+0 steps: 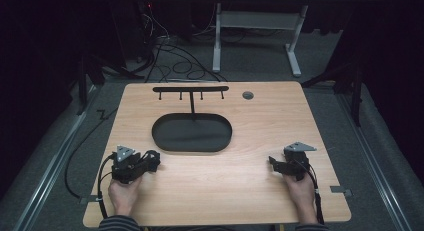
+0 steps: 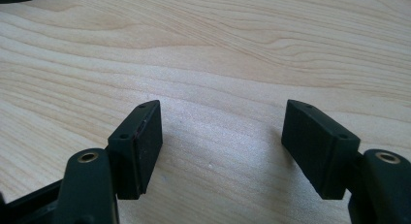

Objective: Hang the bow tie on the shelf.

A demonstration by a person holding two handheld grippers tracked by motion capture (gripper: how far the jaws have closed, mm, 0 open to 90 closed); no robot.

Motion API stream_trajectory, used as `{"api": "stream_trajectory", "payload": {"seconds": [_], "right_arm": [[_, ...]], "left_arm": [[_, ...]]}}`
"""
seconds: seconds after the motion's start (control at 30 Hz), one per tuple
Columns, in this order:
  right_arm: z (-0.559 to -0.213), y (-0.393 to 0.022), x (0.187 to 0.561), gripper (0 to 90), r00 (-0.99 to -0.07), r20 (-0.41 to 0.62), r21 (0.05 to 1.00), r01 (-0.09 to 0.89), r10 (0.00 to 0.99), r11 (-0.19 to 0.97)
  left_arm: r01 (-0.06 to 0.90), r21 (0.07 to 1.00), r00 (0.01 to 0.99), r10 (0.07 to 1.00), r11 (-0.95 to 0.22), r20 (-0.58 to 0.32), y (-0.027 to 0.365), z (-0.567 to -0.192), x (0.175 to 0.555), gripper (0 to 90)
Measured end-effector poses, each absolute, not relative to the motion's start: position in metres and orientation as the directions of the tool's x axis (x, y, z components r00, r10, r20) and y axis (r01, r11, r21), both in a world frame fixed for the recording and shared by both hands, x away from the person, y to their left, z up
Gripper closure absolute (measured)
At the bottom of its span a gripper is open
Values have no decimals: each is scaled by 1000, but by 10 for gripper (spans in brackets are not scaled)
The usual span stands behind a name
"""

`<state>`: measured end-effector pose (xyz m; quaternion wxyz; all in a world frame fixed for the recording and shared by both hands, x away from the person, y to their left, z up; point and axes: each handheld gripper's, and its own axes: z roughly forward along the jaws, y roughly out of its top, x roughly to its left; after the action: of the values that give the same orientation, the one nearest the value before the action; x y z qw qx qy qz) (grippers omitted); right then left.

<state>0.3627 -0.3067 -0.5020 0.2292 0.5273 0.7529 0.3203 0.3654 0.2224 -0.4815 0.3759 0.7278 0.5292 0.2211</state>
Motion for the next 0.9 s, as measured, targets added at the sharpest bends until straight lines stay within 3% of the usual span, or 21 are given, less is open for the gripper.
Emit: {"api": "stream_trajectory", "payload": {"seconds": [0.4, 0.63, 0.9], "right_arm": [[-502, -307, 363, 325, -340, -8, 724, 647, 940, 240], [-502, -307, 363, 325, -338, -6, 723, 648, 941, 237], [-502, -307, 363, 325, -339, -7, 724, 647, 941, 239]], "left_arm": [[619, 765, 347, 936, -176, -65, 221, -486, 370, 705], [617, 764, 360, 931, -188, -61, 221, -487, 370, 832], [612, 769, 369, 927, -186, -70, 224, -483, 367, 887]]}}
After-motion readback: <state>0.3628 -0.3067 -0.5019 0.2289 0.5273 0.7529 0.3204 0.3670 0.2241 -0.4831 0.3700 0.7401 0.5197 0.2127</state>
